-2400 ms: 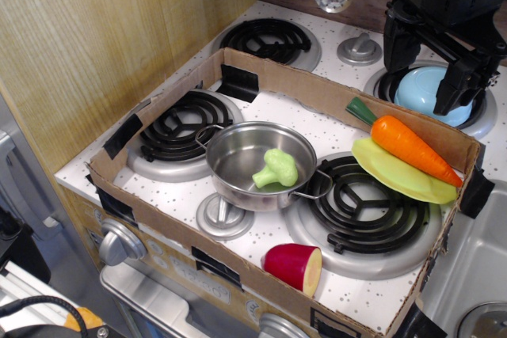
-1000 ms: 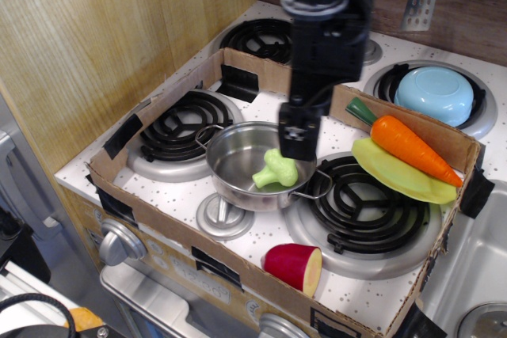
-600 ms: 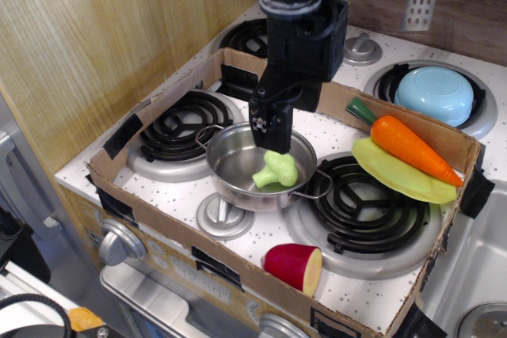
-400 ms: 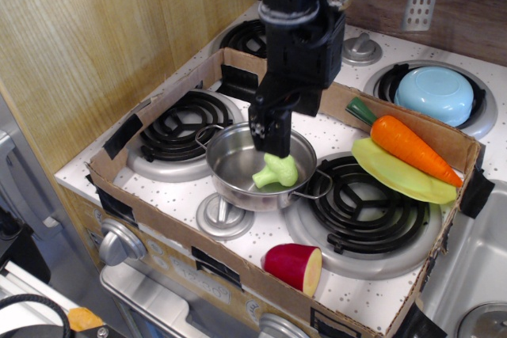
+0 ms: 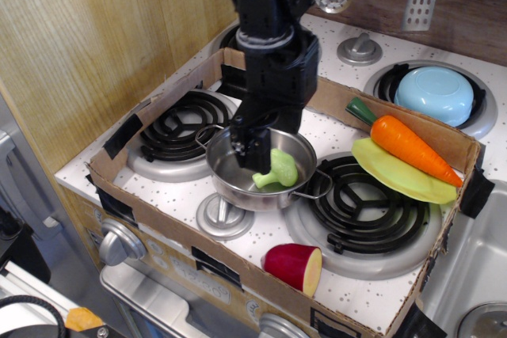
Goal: Take broccoli out of pan
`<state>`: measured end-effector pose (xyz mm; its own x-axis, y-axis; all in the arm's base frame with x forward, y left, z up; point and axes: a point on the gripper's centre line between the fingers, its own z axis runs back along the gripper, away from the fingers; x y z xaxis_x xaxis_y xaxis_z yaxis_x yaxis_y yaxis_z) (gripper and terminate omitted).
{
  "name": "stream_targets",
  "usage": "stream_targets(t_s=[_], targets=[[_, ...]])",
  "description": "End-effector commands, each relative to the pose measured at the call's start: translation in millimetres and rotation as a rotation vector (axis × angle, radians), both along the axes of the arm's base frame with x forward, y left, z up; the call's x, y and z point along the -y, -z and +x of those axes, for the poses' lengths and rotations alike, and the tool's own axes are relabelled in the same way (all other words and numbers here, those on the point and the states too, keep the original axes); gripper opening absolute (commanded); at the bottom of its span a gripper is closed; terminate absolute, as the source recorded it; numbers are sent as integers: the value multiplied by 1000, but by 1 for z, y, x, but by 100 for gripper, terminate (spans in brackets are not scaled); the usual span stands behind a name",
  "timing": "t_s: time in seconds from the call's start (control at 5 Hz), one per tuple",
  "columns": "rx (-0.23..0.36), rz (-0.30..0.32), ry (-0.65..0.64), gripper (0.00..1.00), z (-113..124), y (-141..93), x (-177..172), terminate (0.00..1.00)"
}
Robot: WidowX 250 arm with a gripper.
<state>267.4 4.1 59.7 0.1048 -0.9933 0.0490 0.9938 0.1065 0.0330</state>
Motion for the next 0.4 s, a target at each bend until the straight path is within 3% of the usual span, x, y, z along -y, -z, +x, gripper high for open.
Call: stream_targets(t_s=[0.0, 0.2], targets=[[32, -6, -28, 100, 8, 8, -13, 0], [46, -34, -23, 100, 9, 21, -9, 0]])
